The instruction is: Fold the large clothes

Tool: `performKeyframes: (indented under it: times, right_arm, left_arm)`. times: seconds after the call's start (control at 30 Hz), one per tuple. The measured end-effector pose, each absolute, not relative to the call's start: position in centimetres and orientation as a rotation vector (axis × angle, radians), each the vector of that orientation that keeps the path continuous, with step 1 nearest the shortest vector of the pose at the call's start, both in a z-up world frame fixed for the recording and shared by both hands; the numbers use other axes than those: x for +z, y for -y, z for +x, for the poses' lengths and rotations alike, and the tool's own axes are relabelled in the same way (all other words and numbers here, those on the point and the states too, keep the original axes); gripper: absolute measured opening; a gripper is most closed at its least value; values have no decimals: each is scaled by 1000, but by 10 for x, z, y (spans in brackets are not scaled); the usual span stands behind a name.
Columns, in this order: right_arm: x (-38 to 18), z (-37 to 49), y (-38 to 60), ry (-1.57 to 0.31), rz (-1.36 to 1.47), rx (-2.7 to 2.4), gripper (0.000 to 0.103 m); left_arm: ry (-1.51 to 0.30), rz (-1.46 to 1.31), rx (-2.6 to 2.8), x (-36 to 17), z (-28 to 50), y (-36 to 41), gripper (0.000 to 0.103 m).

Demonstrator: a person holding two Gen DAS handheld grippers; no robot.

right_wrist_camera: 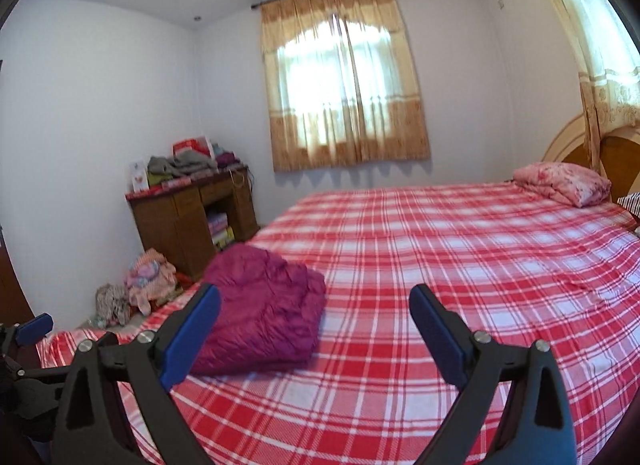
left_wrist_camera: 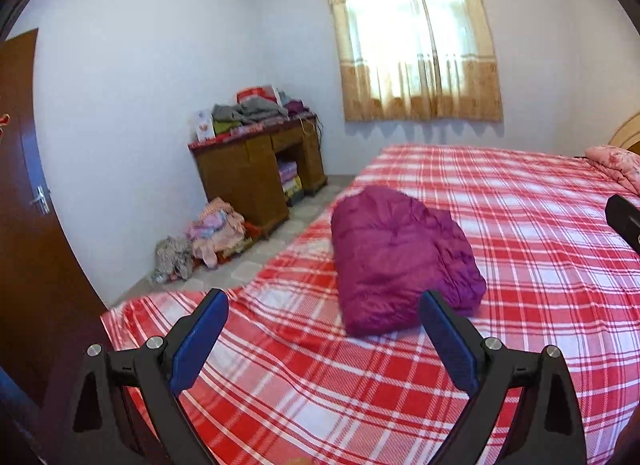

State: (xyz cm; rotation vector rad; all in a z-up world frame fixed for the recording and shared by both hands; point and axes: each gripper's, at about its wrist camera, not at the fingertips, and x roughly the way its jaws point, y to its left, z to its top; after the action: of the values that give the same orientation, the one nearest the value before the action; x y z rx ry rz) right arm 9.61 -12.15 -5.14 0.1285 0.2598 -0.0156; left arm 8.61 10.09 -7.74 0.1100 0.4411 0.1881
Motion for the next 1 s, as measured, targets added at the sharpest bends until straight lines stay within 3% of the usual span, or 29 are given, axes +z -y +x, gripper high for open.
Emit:
performKeyframes:
  times: [0.17, 1.0]
  right_arm:
    - [-43, 90, 120, -196, 106, -40, 101]
    - [-36, 81, 135, -144, 159, -65, 103]
  left_arm:
    - [-419, 110, 195, -69, 83, -102, 97]
    - [-380, 121, 217, -55, 73, -100, 97]
